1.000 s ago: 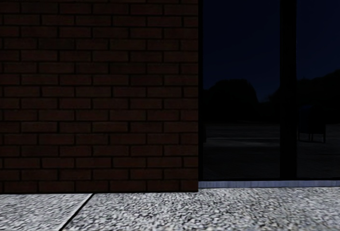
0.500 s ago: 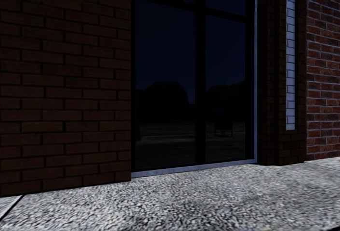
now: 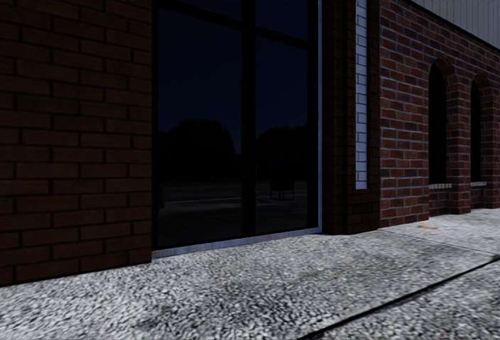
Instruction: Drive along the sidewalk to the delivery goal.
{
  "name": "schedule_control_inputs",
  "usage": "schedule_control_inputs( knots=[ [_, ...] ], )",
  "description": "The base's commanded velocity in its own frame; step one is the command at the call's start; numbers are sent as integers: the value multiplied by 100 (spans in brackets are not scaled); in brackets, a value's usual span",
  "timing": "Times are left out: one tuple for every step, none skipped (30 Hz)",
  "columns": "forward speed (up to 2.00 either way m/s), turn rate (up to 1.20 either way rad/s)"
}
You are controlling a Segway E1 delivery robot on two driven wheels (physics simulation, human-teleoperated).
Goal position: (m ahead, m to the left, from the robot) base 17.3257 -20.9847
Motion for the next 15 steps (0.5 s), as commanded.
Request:
schedule_control_inputs(
  knots=[
    [0,0],
    [0,0],
    [0,0],
    [0,0],
    [0,0],
    [0,0],
    [0,0],
    [0,0],
    [0,0],
    [200,-5],
    [200,-5],
    [200,-32],
    [200,-51],
    [200,-51],
    [200,-62]
  ],
)
